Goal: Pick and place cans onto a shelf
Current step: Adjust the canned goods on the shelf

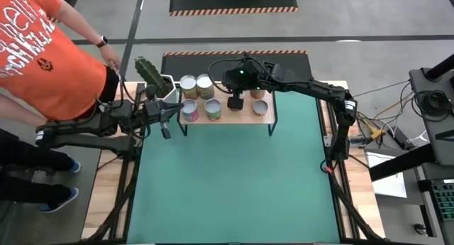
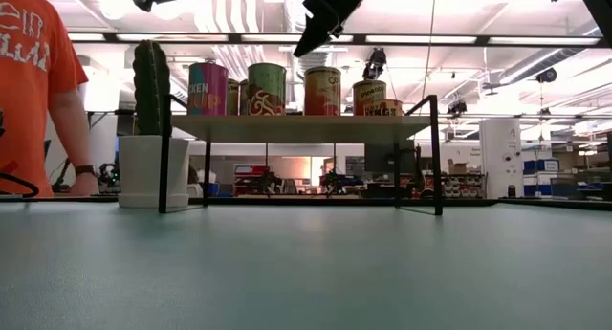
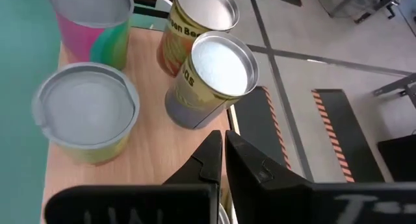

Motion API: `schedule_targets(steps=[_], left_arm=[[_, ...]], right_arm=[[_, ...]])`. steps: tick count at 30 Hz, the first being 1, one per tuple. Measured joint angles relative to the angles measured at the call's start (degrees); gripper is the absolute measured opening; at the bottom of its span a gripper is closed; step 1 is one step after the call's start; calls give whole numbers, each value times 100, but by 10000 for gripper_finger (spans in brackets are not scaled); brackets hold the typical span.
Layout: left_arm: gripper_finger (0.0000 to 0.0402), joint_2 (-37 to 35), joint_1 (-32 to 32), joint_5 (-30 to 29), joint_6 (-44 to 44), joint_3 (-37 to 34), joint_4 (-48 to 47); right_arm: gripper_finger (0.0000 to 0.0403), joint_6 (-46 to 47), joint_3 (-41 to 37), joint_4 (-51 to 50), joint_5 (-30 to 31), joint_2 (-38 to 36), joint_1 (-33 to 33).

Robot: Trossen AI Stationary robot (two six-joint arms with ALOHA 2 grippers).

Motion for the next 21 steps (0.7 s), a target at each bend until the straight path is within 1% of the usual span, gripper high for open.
schedule_targets(steps=[3, 5, 9, 10, 11, 12, 13, 17, 18, 19, 21], left_arm=[[0, 0, 0, 0, -1, 0, -54], [0, 0, 0, 0, -2, 0, -53], [0, 2, 0, 0, -2, 0, -57], [0, 2, 0, 0, -2, 0, -58], [0, 2, 0, 0, -2, 0, -55], [0, 2, 0, 0, -2, 0, -53], [0, 2, 0, 0, -2, 0, -51], [0, 2, 0, 0, -2, 0, -43], [0, 2, 0, 0, -2, 0, -42], [0, 2, 0, 0, -2, 0, -42], [0, 2, 0, 0, -2, 0, -42]], right_arm=[[9, 117, 232, -317, -84, 0, 9], [9, 298, 341, -658, -512, -4, 7], [9, 495, 383, -1404, -2416, -4, 12], [9, 515, 372, -1536, -2789, -2, 20], [9, 516, 341, -1581, -2976, -2, 37], [9, 508, 310, -1593, -2976, -2, 52], [9, 501, 284, -1598, -2835, -2, 59], [9, 538, 265, -1231, -1694, 7, 45], [9, 562, 265, -1104, -1491, 7, 40], [9, 564, 267, -1027, -1419, 4, 39], [9, 563, 288, -1062, -1605, -2, 46]])
